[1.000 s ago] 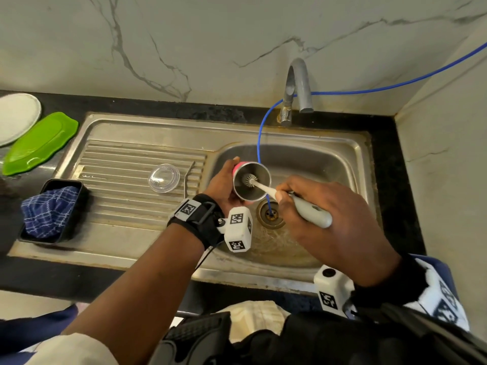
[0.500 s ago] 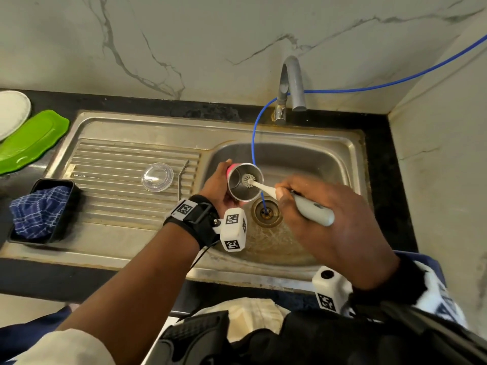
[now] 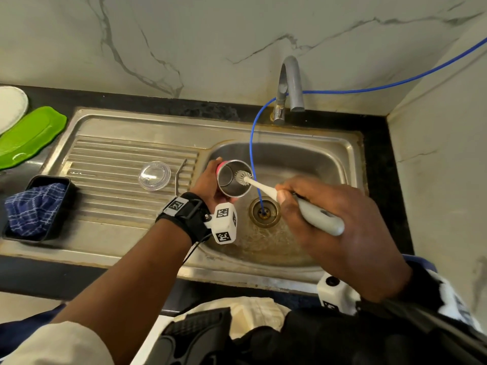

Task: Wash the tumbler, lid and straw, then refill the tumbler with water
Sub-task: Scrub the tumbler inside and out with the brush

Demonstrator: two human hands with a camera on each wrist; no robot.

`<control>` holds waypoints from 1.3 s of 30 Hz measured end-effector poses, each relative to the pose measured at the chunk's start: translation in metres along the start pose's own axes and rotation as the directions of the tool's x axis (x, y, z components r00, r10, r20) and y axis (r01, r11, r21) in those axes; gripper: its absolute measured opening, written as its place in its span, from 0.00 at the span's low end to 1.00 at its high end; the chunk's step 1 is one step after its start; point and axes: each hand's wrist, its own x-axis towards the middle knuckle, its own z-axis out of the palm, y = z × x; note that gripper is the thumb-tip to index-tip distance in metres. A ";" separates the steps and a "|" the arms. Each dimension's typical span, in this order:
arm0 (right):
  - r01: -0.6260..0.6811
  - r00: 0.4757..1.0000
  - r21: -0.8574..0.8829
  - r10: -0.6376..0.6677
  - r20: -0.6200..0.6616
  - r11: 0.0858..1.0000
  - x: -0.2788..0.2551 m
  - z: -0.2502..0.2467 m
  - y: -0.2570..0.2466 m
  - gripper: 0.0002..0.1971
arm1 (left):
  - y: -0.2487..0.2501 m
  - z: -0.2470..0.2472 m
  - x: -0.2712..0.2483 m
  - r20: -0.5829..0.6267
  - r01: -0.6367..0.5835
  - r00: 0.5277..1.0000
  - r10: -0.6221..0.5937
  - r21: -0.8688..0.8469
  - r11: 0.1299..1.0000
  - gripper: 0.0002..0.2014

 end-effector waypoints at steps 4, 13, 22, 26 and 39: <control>-0.010 0.999 -0.156 0.017 0.039 0.988 0.007 0.029 0.016 0.18 | -0.009 0.011 -0.002 0.014 0.009 1.000 -0.009 0.011 1.000 0.34; 0.012 0.999 -0.043 -0.010 0.044 0.999 0.001 0.013 0.011 0.15 | -0.004 0.002 0.003 -0.005 0.002 1.000 -0.002 -0.014 1.000 0.35; 0.013 0.999 -0.003 -0.013 -0.034 1.000 -0.002 0.035 0.025 0.12 | -0.016 0.015 -0.001 -0.024 0.003 1.000 -0.004 -0.014 1.000 0.31; -0.011 0.999 0.002 0.011 -0.053 1.000 0.003 0.045 0.035 0.11 | -0.022 0.019 -0.003 0.011 0.045 0.999 -0.044 -0.030 0.999 0.40; 0.036 0.995 0.138 -0.022 -0.096 0.990 -0.009 0.019 0.020 0.10 | -0.013 0.019 -0.003 -0.016 0.023 1.000 -0.024 -0.026 0.999 0.33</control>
